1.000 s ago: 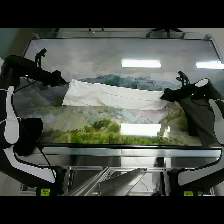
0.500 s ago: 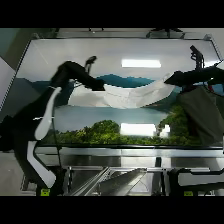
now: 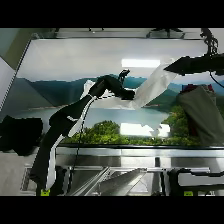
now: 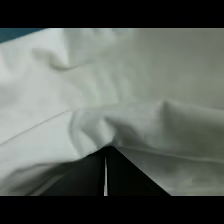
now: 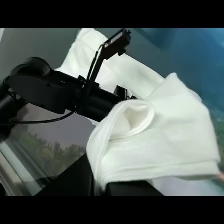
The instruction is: Fold the shirts.
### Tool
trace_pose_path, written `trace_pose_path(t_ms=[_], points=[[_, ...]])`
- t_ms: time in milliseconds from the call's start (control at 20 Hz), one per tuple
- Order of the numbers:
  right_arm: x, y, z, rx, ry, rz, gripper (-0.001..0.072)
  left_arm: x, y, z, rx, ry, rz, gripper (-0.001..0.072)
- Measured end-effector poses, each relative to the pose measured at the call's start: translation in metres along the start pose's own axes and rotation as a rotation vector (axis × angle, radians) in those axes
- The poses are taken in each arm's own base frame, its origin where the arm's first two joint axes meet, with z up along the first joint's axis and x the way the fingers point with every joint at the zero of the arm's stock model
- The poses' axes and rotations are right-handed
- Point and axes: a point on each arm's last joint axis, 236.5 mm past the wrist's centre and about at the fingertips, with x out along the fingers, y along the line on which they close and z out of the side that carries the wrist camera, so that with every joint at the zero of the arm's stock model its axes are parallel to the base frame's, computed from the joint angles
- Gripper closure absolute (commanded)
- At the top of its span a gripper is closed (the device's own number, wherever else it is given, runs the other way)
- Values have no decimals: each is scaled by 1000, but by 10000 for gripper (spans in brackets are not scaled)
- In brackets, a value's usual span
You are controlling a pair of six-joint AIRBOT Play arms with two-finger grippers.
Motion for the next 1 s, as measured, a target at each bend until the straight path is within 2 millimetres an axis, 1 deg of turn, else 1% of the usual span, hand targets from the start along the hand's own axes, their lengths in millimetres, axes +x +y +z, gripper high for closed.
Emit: trace_pose_path(t_ms=[100, 150, 200, 250, 300, 350, 450, 500, 550, 650, 700, 750, 800, 850, 900, 950, 1000], points=[[0, 2, 3, -3, -8, 7, 691, -2, -7, 10, -12, -36, -23, 689], [1, 3, 3, -6, -8, 9, 692, -10, -13, 18, -11, -61, -33, 689], [3, 5, 4, -10, -8, 13, 692, -23, -21, 27, -7, -88, -46, 689], [6, 10, 3, -17, -2, 23, 691, -43, -30, 38, 1, -118, -61, 689], [11, 15, 2, -26, 7, 32, 691, -68, -38, 48, 16, -147, -70, 689], [18, 23, 1, -38, 18, 43, 691, -97, -46, 54, 35, -164, -79, 689], [40, 42, 0, -66, 30, 67, 691, -170, -60, 60, 86, -195, -90, 689], [53, 53, 1, -83, 29, 80, 691, -216, -66, 61, 111, -222, -87, 689], [71, 67, 2, -94, 26, 96, 690, -260, -69, 60, 129, -256, -77, 688], [114, 93, 1, -122, 17, 121, 690, -348, -70, 49, 149, -347, -31, 689], [140, 106, -2, -132, 15, 134, 690, -389, -70, 41, 152, -404, -1, 688], [172, 117, -7, -141, 11, 143, 690, -428, -69, 31, 147, -465, 34, 688], [208, 126, -14, -147, 1, 144, 683, -462, -66, 19, 138, -521, 73, 689], [244, 133, -23, -142, -15, 141, 443, -488, -63, 7, 128, -565, 110, 689], [280, 138, -35, -133, -30, 135, 76, -509, -62, -5, 116, -603, 140, 689], [312, 143, -48, -119, -43, 130, 41, -527, -59, -18, 98, -638, 172, 689], [339, 148, -62, -107, -55, 123, 336, -537, -55, -31, 77, -656, 195, 688]])
